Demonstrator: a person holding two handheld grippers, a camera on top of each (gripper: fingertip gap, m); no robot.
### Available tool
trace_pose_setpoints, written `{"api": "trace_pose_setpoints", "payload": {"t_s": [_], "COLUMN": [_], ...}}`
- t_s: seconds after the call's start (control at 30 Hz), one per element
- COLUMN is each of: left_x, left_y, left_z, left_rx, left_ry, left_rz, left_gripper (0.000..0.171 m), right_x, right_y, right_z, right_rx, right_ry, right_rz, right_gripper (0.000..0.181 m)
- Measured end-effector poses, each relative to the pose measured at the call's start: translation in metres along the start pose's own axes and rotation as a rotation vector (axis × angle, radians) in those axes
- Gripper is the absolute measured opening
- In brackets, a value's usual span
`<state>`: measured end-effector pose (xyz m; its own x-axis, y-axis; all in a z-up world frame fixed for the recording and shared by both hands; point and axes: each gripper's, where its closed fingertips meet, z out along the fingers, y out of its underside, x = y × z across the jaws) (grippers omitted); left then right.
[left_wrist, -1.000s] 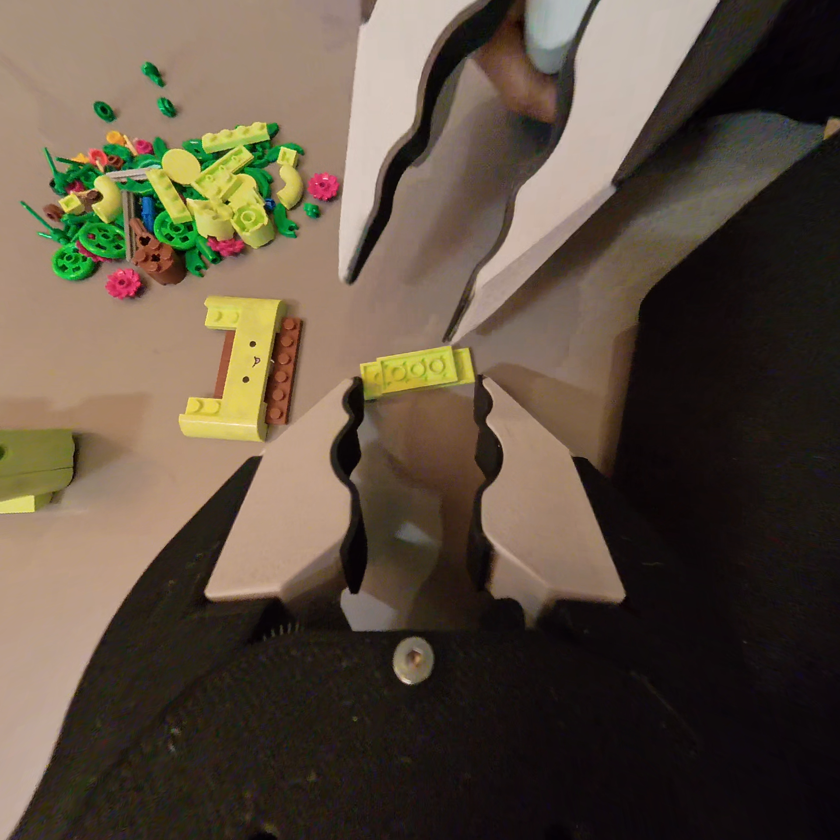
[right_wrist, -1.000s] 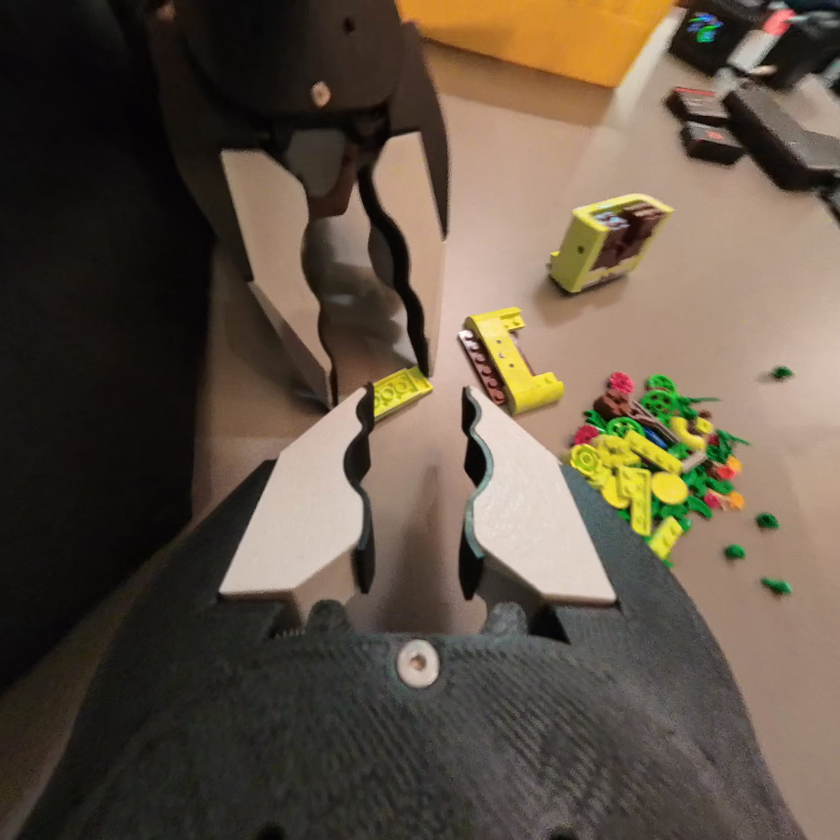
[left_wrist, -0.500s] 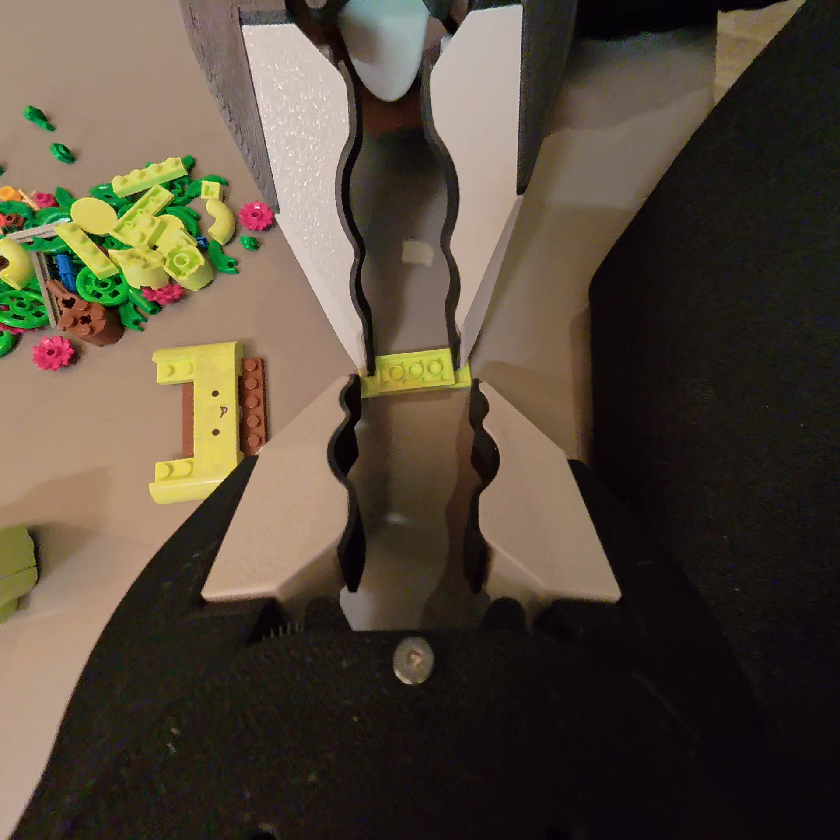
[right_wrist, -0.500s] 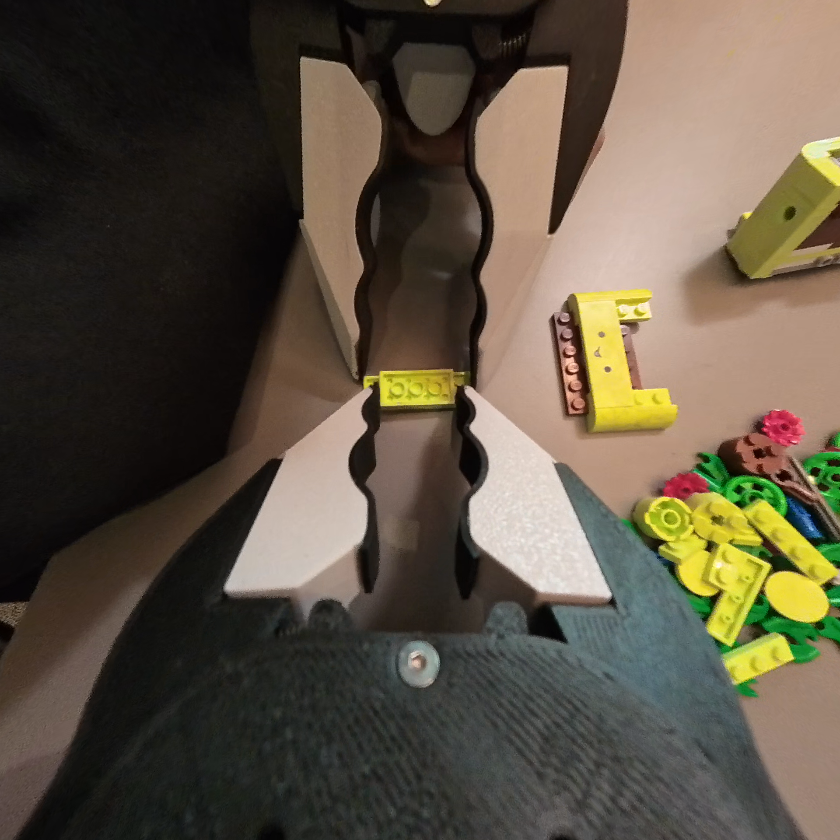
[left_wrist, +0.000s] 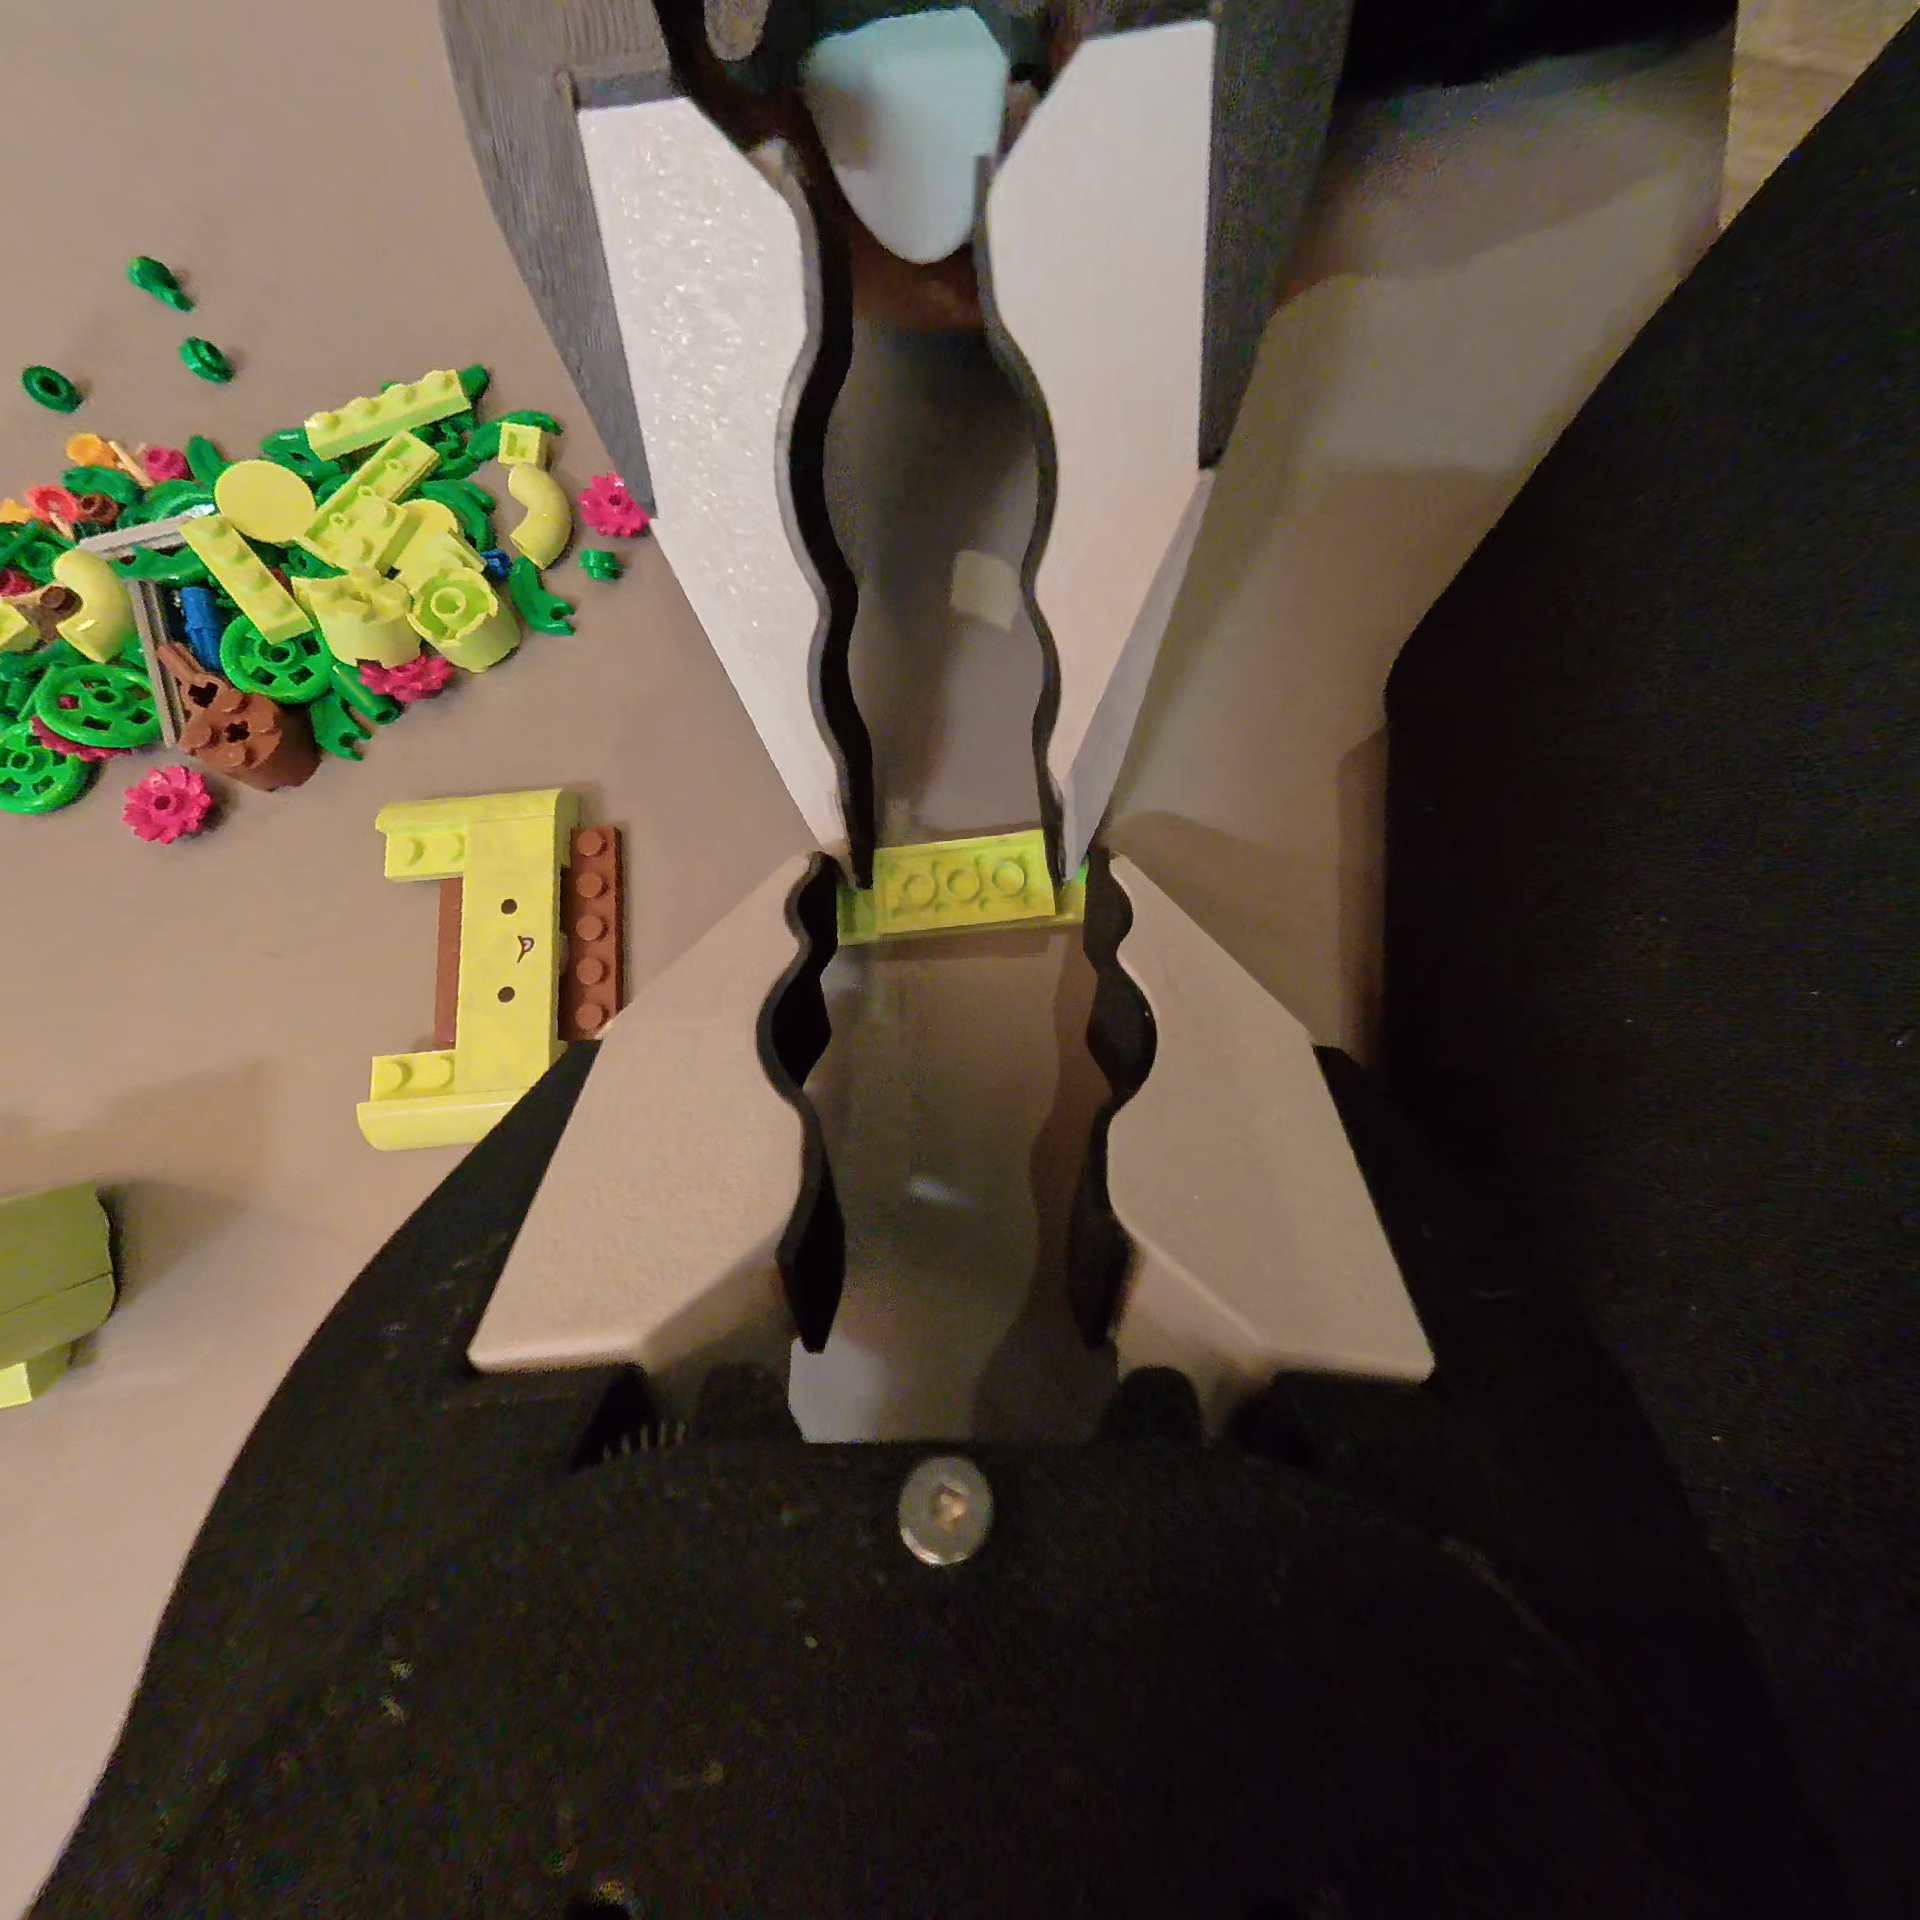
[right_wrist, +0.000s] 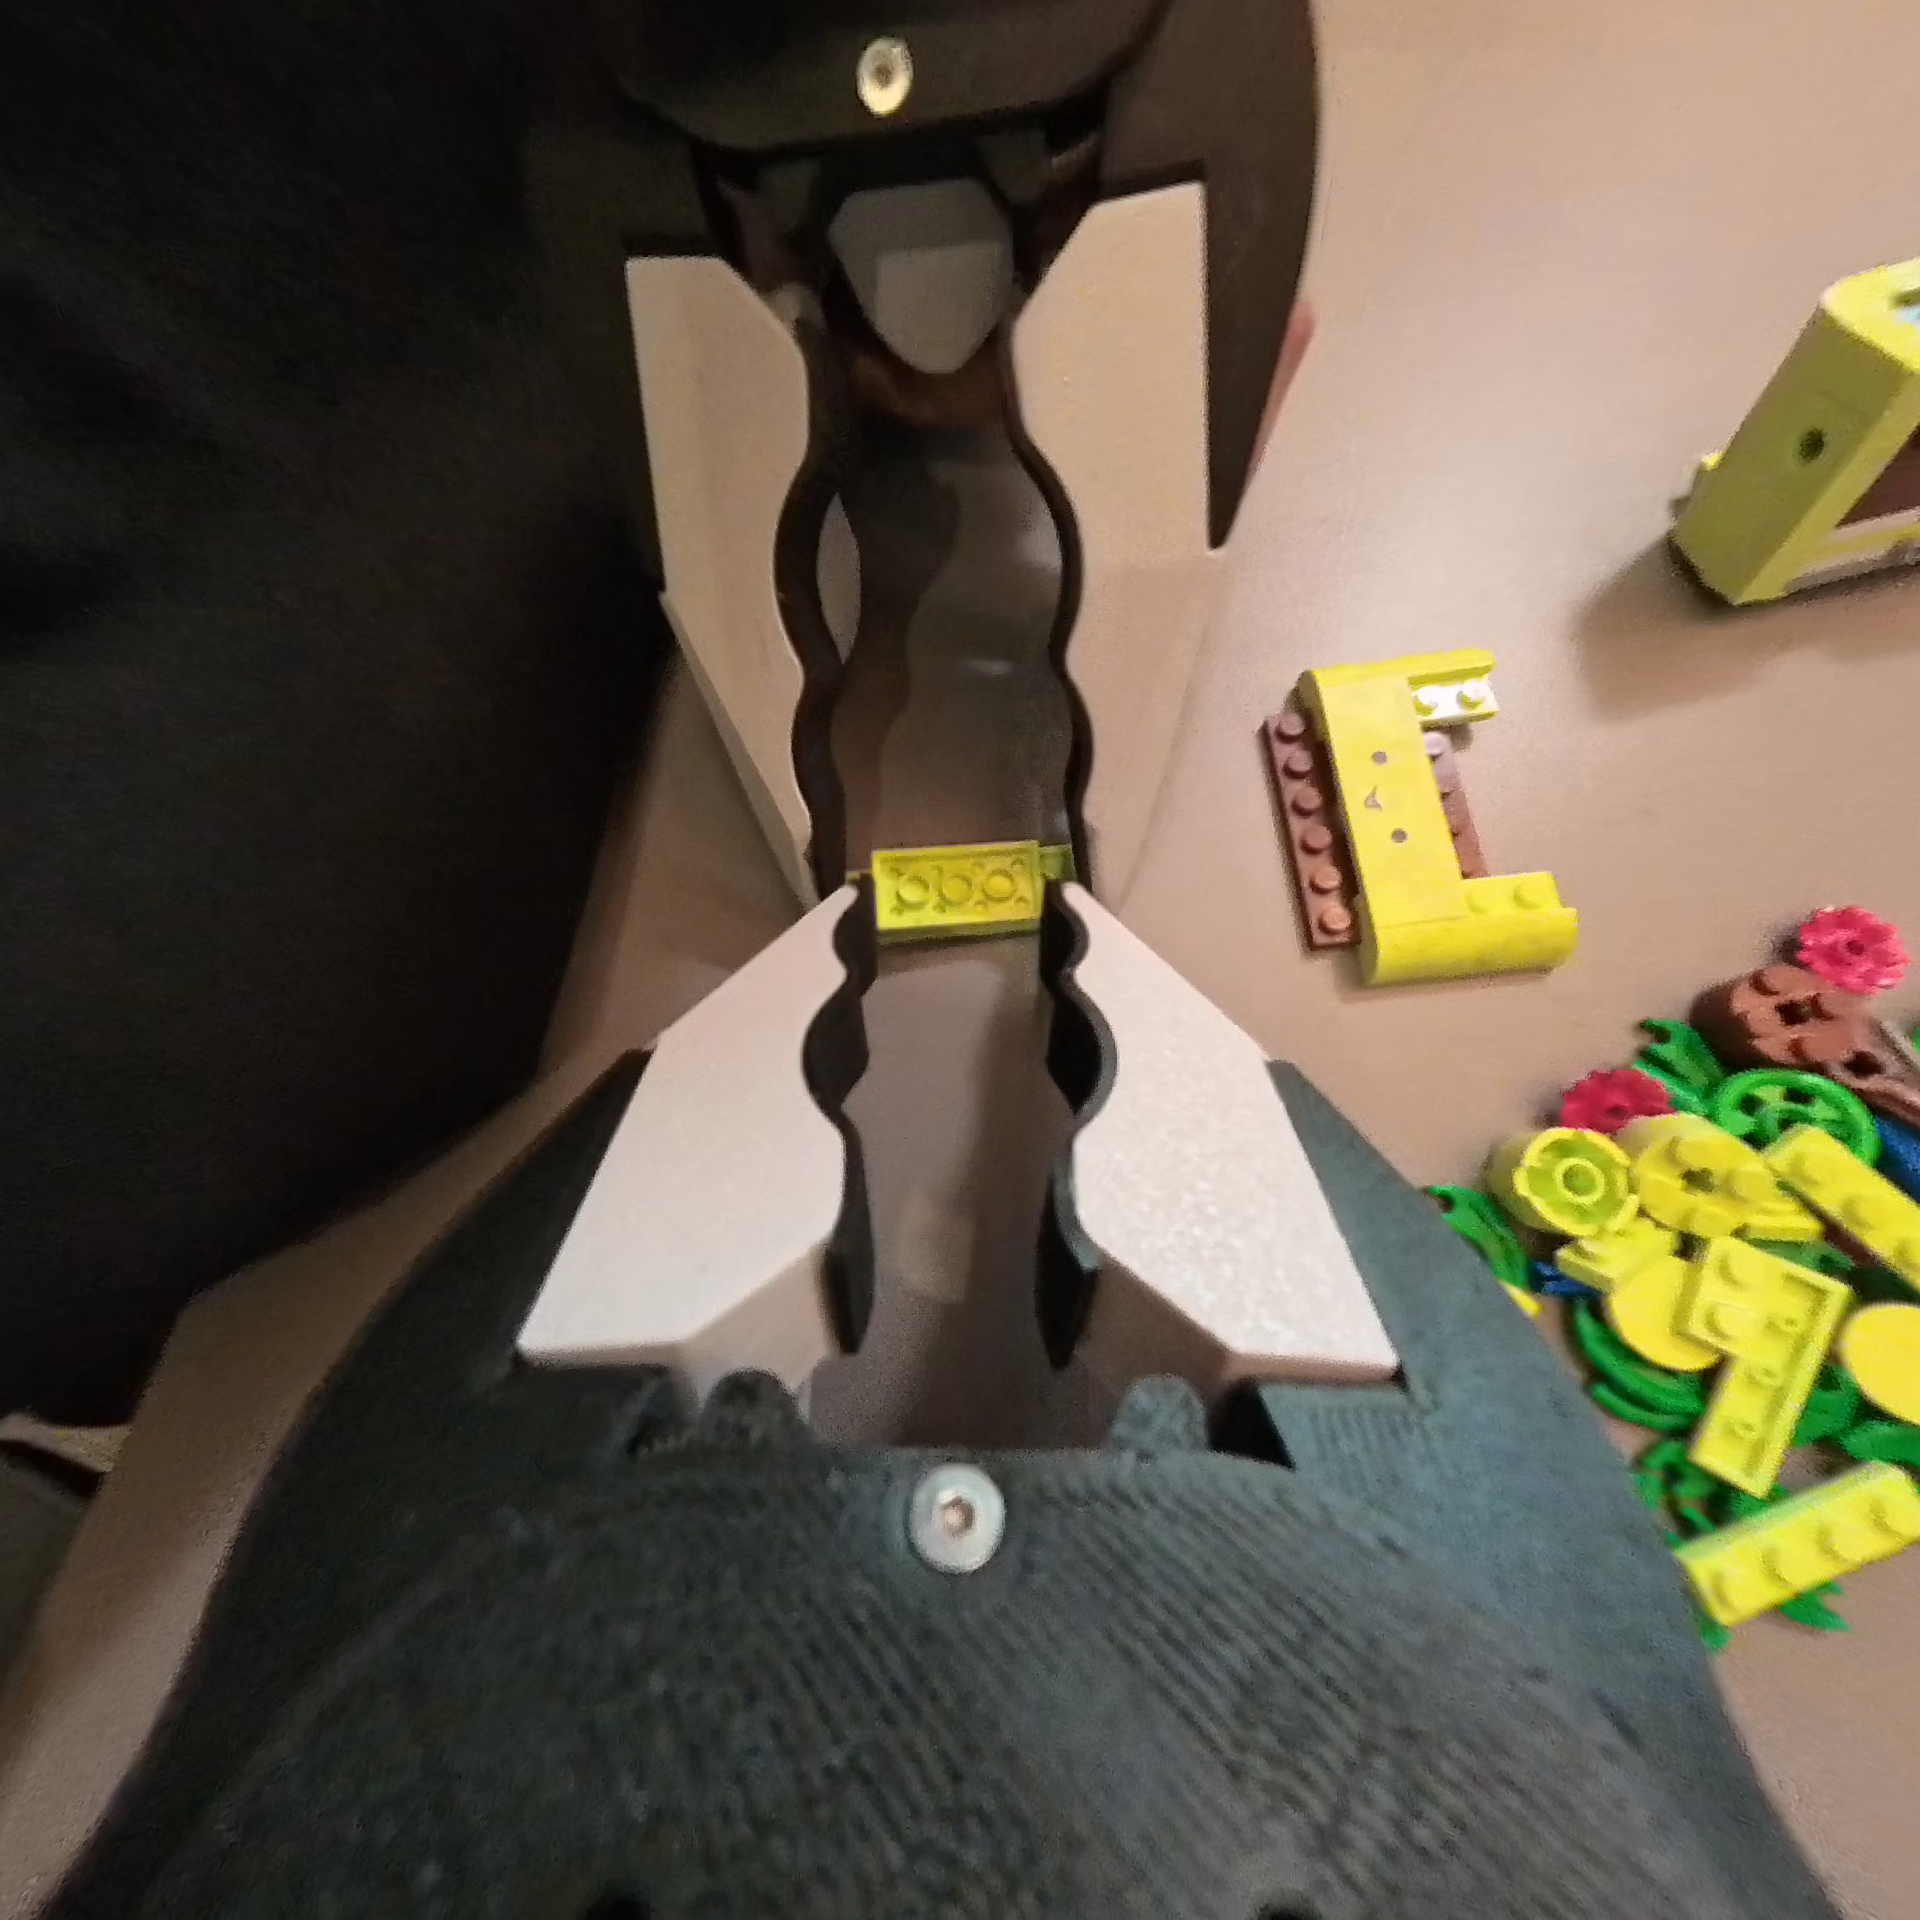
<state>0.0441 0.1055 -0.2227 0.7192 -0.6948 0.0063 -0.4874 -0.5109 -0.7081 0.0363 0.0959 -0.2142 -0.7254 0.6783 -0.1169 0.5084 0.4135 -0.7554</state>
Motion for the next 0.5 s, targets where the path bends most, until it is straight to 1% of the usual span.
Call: {"api": "trace_pose_setpoints", "payload": {"t_s": [0.13,0.23,0.33,0.4,0.5], "left_x": [0.000,0.000,0.000,0.000,0.000], "left_y": [0.000,0.000,0.001,0.000,0.000], "left_z": [0.001,0.000,0.000,0.000,0.000], "left_rx": [-0.003,-0.004,-0.004,-0.003,-0.002], "left_ry": [0.000,0.000,0.001,0.003,0.009], "left_rz": [-0.002,-0.001,-0.002,-0.005,-0.010], "left_gripper": [0.048,0.048,0.048,0.048,0.048], "right_x": [-0.003,-0.003,-0.002,0.001,0.011], "right_y": [-0.004,-0.005,-0.016,-0.014,-0.003], "right_z": [-0.002,-0.002,-0.010,-0.015,-0.025], "right_rx": [0.030,0.032,0.117,0.119,0.070], "right_ry": [-0.082,-0.097,-0.106,-0.065,0.068], "right_rz": [0.083,0.100,0.134,0.132,0.108], "right_gripper": [0.031,0.031,0.030,0.031,0.031]}}
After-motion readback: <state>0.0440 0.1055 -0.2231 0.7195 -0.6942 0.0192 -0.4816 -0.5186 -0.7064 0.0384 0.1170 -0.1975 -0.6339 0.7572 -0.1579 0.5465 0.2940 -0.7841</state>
